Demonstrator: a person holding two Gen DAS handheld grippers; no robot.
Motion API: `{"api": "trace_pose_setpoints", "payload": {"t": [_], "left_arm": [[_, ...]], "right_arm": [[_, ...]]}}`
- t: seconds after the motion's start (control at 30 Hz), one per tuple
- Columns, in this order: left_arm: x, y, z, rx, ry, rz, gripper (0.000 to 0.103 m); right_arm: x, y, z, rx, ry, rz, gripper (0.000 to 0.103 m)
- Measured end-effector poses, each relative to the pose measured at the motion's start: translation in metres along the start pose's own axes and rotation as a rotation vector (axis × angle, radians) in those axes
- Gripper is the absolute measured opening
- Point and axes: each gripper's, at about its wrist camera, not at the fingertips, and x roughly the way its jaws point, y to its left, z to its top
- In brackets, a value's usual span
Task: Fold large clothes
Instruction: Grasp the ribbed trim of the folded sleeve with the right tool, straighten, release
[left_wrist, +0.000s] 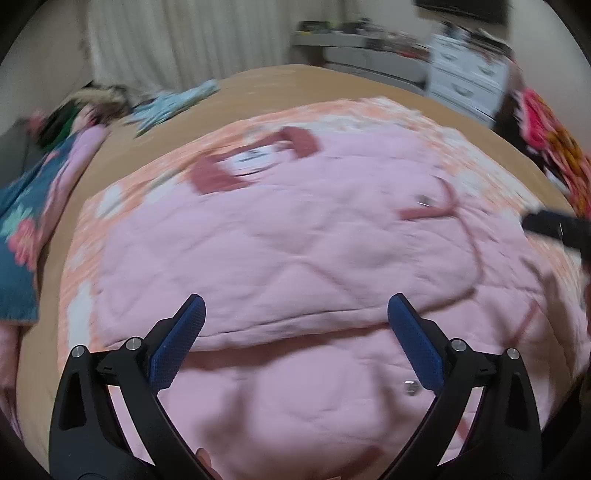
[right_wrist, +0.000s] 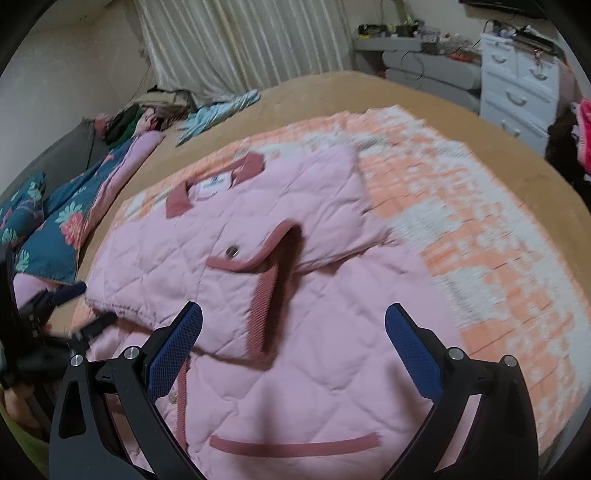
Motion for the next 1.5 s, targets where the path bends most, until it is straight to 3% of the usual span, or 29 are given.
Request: {"api": "trace_pose_setpoints", "payload": {"t": [0.33,0.47,0.6,0.7,0.77,0.83,0.87,1.17,1.3,1.5], "left_arm": [[0.005,0.083,-0.007,-0.204,-0.016,0.049,0.093],[0.007,0.102,-0.007,-0.262,-0.036,0.041,0.093],[0.008,0.114,-0.008,-0.294,-0.057,0.036,0.093],[0.011,0.12,-0.008,-0.306,-0.065,0.027,0.093],[0.014,0.123,-0.006,-0.306,-0.064,0.026,0.093],[0.016,0.127,-0.004,-0.321,-0.067,0.021,0.093],[0.016,0.129,-0.003,-0.327,-0.068,0.015,0.093],[0.021,0.131,0.006,-0.335,-0.089,-0.002,0.093],[0.026,0.133,0.006,-0.345,-0.089,-0.007,0.093],[0.033,0.133,0.006,-0.345,-0.078,-0.013,0.093]], "right_arm": [[0.049,0.029,-0.013,-0.008,0.096,0.058,0.099],[0.07,0.031,-0.016,0.024,0.109,0.065,0.099],[0.094,0.025,-0.019,0.097,0.136,0.133,0.095],[0.097,0.031,-0.019,0.068,0.11,0.123,0.081],[0.093,0.036,-0.016,0.035,0.084,0.124,0.044],[0.085,0.043,-0.009,-0.009,0.046,0.148,0.025],[0.081,0.045,-0.006,-0.025,0.028,0.144,0.023],[0.047,0.079,0.069,-0.294,-0.167,0.076,0.02],[0.061,0.078,0.088,-0.343,-0.169,0.03,0.02],[0.084,0.075,0.088,-0.337,-0.133,-0.012,0.02]]}}
